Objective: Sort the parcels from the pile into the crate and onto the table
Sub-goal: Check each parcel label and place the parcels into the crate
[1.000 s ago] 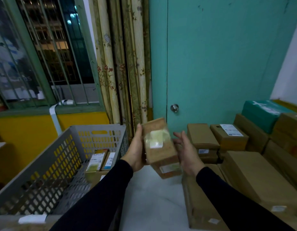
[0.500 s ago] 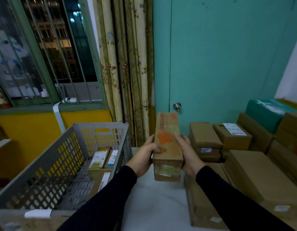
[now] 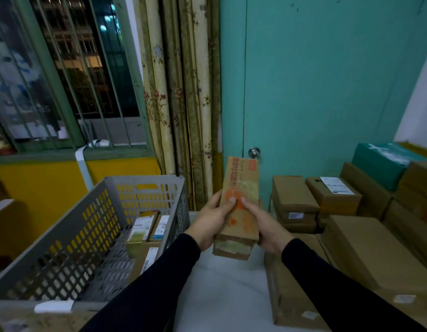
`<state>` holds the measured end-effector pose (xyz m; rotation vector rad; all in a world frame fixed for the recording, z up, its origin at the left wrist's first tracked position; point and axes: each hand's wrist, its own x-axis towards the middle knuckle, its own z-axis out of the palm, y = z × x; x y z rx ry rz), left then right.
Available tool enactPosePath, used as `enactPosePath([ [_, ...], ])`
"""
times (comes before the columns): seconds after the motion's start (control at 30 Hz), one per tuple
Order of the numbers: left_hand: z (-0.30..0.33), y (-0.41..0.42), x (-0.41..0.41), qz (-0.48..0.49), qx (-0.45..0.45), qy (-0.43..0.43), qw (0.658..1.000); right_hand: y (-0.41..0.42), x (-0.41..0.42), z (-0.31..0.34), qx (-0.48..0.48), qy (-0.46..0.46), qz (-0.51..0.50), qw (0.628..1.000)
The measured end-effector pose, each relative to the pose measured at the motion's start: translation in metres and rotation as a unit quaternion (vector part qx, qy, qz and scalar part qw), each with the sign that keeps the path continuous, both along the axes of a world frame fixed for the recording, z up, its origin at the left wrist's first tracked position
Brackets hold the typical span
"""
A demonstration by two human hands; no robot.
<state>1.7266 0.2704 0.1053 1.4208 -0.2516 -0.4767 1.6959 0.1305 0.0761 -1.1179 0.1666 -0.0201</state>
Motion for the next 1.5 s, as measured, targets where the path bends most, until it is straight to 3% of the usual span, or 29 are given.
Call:
enactPosePath([
  [0.63, -0.003, -0.001, -0.006, 0.029, 0.039, -0.078, 0.996, 0.005, -0.008, 0.004, -0.042, -0.013, -0.008, 0.999],
  [0.93, 0.000, 0.008, 0.000, 0.041, 0.077, -0.194, 0.977, 0.003, -0.003, 0.009, -0.096, -0.028, -0.017, 0.995],
  [1.0, 0.001, 0.010, 0.001, 0.041, 0.157, -0.290, 0.943, 0.007, -0.002, 0.014, -0.094, -0.043, -0.041, 0.994],
  [1.1, -0.001, 0.006, -0.005, 0.063, 0.341, -0.418, 0.840, 0.014, 0.004, 0.015, -0.083, -0.052, -0.105, 0.990],
  [1.2, -0.005, 0.008, -0.005, 0.046, 0.390, -0.456, 0.799, 0.019, 0.013, 0.010, -0.074, -0.010, -0.139, 0.987],
  [1.27, -0.001, 0.015, -0.004, 0.014, 0.374, -0.459, 0.805, 0.017, 0.018, 0.005, -0.085, -0.001, -0.162, 0.983],
  [1.33, 0.008, 0.025, -0.005, 0.010, 0.332, -0.435, 0.837, 0.014, 0.020, 0.002, -0.083, 0.010, -0.157, 0.984],
  [1.4, 0.016, 0.035, -0.001, 0.074, 0.297, -0.409, 0.860, 0.011, 0.023, -0.003, -0.059, 0.019, -0.124, 0.990],
  [1.5, 0.021, 0.055, 0.019, 0.155, 0.342, -0.357, 0.856, 0.014, 0.021, 0.001, -0.049, 0.016, -0.087, 0.995],
])
